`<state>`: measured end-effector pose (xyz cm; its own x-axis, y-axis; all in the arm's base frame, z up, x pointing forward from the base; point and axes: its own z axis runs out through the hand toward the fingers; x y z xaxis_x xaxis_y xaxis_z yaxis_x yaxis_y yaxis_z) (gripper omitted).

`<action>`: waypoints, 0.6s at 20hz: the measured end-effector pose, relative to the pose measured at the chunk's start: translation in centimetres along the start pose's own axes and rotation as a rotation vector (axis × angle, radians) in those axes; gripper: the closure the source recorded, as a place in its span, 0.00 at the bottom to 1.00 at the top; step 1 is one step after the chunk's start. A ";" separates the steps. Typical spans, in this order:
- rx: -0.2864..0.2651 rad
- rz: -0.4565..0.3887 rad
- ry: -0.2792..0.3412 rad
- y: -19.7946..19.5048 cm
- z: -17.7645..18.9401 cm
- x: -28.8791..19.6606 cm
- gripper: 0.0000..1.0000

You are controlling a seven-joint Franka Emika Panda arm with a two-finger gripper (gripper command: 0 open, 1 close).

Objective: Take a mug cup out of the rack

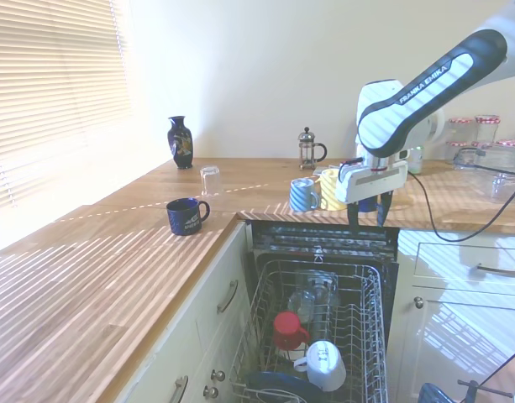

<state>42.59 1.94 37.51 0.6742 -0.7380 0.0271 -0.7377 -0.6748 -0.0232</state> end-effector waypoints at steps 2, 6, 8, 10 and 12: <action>-0.003 -0.003 -0.001 -0.1 0.1 -0.1 0.00; -0.031 -0.090 0.006 -2.6 1.7 -3.1 0.00; -0.049 -0.144 0.008 -4.3 3.4 -5.1 0.00; -0.079 -0.206 0.004 -5.4 5.4 -6.6 0.00; -0.106 -0.266 0.000 -6.5 7.6 -7.8 0.00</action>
<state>42.42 12.02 29.88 0.8445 -0.5352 0.0184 -0.5345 -0.8404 0.0898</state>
